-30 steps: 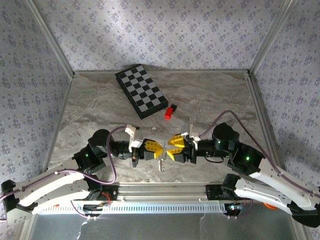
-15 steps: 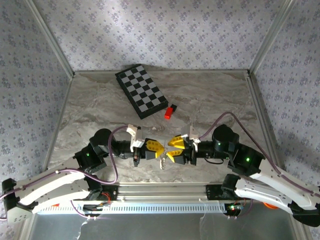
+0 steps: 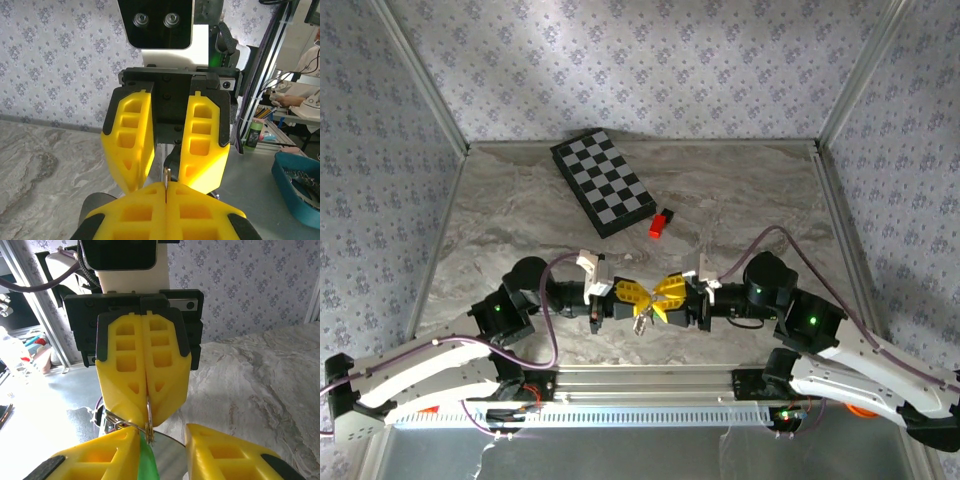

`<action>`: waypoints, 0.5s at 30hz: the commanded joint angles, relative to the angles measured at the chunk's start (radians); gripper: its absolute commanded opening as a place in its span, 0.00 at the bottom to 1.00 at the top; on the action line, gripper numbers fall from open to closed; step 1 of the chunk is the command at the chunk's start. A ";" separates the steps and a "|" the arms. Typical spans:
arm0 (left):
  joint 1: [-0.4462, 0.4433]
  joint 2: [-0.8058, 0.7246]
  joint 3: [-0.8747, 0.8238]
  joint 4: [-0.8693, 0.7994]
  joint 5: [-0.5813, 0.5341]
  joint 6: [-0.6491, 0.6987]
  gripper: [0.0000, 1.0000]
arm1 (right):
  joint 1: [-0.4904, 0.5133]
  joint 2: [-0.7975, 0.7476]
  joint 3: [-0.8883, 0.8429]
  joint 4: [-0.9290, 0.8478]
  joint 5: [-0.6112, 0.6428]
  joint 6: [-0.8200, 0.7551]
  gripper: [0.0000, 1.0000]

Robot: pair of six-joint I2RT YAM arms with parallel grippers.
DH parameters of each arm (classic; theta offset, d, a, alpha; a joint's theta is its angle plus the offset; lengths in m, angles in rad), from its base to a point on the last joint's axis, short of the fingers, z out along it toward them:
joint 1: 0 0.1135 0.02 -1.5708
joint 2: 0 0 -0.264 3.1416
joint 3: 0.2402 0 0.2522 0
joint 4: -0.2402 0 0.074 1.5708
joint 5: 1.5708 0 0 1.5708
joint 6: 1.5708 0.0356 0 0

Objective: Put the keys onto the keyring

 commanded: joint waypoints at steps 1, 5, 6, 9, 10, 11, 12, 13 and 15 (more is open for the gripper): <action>-0.010 -0.005 0.043 0.023 0.008 0.022 0.00 | 0.008 -0.016 -0.008 0.039 0.000 -0.004 0.23; -0.014 -0.009 0.045 0.019 0.006 0.023 0.00 | 0.007 -0.020 -0.008 0.032 0.009 -0.007 0.19; -0.014 -0.010 0.044 0.018 0.006 0.024 0.00 | 0.008 -0.021 -0.008 0.031 0.009 -0.007 0.19; -0.015 -0.011 0.043 0.017 0.003 0.025 0.00 | 0.007 -0.031 -0.010 0.025 0.014 -0.007 0.19; -0.017 -0.011 0.045 0.017 0.003 0.025 0.00 | 0.008 -0.033 -0.010 0.021 0.014 -0.007 0.20; -0.017 -0.010 0.044 0.017 0.003 0.025 0.00 | 0.008 -0.035 -0.010 0.015 0.013 -0.007 0.23; -0.018 -0.009 0.045 0.017 0.001 0.027 0.00 | 0.008 -0.038 -0.008 0.011 0.011 -0.007 0.26; -0.018 -0.010 0.045 0.017 0.001 0.027 0.00 | 0.008 -0.039 -0.006 0.007 0.009 -0.007 0.29; -0.020 -0.008 0.046 0.017 0.001 0.028 0.00 | 0.007 -0.045 -0.004 -0.001 0.013 -0.007 0.30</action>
